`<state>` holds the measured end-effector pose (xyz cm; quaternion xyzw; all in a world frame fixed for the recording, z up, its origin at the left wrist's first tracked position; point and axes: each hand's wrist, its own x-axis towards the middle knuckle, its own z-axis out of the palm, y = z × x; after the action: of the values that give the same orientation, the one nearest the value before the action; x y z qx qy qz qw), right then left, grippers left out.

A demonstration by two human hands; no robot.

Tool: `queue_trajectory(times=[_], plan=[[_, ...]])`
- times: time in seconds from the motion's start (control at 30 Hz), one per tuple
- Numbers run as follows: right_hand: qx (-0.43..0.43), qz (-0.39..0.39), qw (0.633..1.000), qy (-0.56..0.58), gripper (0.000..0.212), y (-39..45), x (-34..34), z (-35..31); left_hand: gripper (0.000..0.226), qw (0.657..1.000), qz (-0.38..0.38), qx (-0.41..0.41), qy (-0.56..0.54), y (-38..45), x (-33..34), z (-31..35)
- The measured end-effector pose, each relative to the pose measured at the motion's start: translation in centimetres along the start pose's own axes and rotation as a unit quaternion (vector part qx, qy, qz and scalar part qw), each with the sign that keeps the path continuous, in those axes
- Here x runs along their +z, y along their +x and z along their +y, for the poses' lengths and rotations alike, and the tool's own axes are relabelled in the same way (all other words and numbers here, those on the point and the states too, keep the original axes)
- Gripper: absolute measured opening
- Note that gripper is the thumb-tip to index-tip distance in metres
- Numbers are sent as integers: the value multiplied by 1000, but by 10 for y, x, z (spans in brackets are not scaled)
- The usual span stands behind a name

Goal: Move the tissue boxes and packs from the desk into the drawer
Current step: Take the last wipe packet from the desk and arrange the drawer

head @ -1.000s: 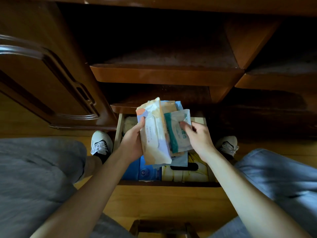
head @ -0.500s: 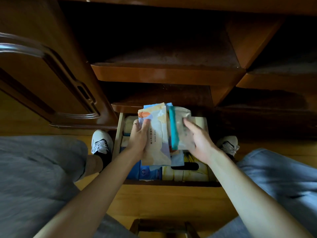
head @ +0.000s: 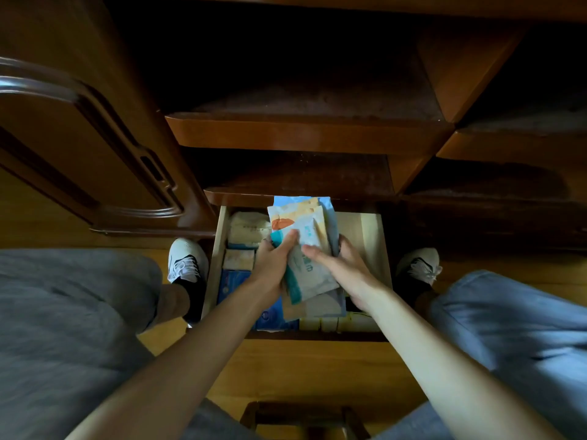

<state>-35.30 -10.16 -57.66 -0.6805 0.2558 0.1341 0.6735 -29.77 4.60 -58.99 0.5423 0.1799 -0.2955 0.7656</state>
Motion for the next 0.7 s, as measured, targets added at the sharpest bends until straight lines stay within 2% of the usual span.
queue_trajectory(times=[0.13, 0.2, 0.27, 0.33, 0.43, 0.5, 0.6, 0.7], plan=[[39, -75, 996, -34, 67, 1, -16, 7, 23, 1000, 24, -17, -2, -2, 0, -10], [47, -49, 996, -56, 70, 2, -23, 8, 22, 999, -3, -30, 25, -3, 2, -16], [23, -18, 988, -152, 70, 7, -33, 3, 23, 997, -9, -42, 68, -2, 3, -13], [-24, 9, 951, -308, 65, 12, -47, -6, 27, 994, 24, -31, 105, 4, 0, -8], [-105, 48, 840, -530, 61, 22, -67, -17, 35, 989, 102, -17, 106, 15, -11, 1], [-127, 33, 783, -608, 64, 32, -76, -15, 27, 987, 130, -36, 87, 18, -19, 3], [-123, 4, 735, -667, 61, 52, -78, -6, 16, 985, 135, -71, 81, 19, -27, 2], [-104, -8, 718, -688, 62, 71, -73, -4, 18, 984, 122, -88, 92, 17, -30, -3]])
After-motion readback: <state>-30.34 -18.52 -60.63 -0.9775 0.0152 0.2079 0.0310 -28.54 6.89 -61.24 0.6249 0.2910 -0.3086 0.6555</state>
